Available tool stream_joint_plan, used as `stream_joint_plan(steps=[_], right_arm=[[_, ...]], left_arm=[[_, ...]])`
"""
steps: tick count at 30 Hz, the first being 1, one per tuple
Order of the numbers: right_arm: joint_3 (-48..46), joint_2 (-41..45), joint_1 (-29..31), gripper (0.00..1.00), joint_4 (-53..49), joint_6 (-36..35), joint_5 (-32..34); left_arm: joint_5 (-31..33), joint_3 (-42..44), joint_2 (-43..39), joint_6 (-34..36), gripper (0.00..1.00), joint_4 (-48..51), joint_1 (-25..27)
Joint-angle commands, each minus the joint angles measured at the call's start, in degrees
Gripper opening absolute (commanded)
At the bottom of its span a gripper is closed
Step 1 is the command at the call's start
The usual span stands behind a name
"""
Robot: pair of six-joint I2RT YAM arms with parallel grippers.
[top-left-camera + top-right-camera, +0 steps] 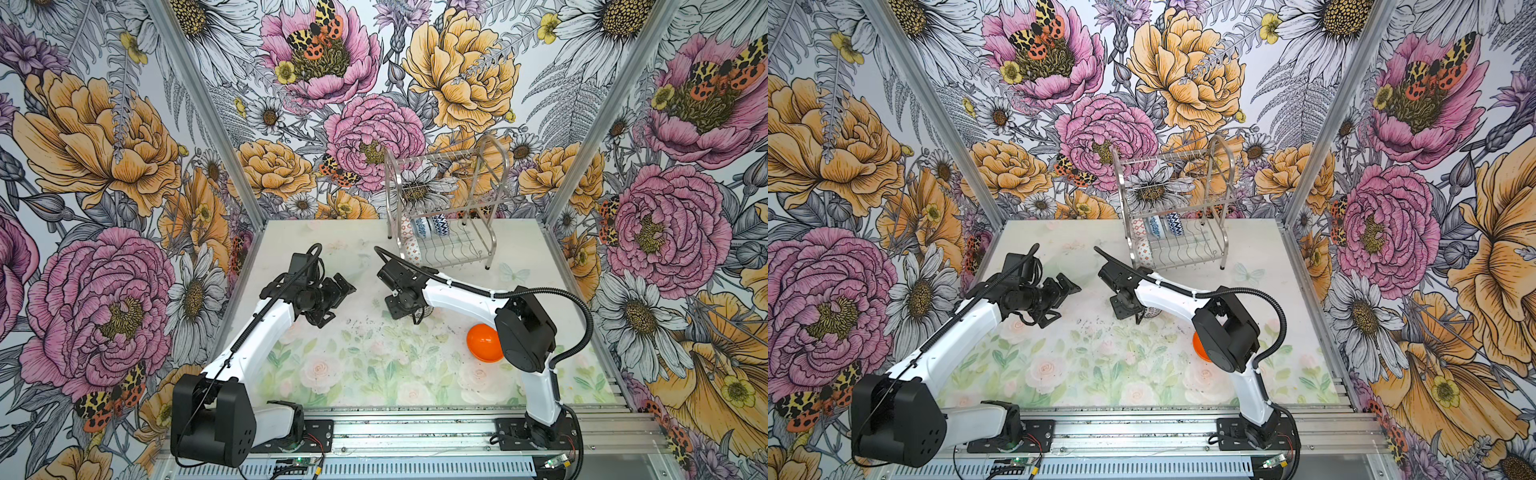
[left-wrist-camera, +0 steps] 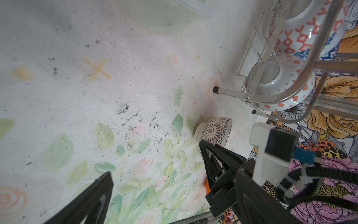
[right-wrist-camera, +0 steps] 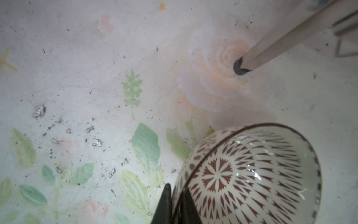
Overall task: Load the bowls into the dish rack
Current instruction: 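Carry the red-patterned bowl with the right gripper to the rack beside the green bowl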
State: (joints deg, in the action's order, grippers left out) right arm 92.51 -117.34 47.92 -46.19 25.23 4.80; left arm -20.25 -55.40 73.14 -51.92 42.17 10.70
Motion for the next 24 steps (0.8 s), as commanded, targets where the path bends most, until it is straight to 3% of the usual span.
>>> stream_joint_plan(steps=[1,11,18,24], right_arm=[[2.4,2.7,0.2,0.0,0.3,-1.6,-6.3],[-1.2,13.9,-3.0,0.0,0.6,-3.1,-25.4],[-4.4,21.7,-14.3,0.0,1.5,-2.2,-35.9],[-4.4,20.7,-22.6,0.0,4.1,-1.3,-42.7]], left_arm=[[1.5,-2.4,1.2,0.3,0.99,-0.2,1.9],[6.5,-6.6,3.5,-3.6,0.99,-0.2,9.1],[8.1,-10.1,4.5,-5.3,0.98,-0.3,10.6],[6.6,-17.4,10.1,-1.5,0.99,-0.2,10.8]])
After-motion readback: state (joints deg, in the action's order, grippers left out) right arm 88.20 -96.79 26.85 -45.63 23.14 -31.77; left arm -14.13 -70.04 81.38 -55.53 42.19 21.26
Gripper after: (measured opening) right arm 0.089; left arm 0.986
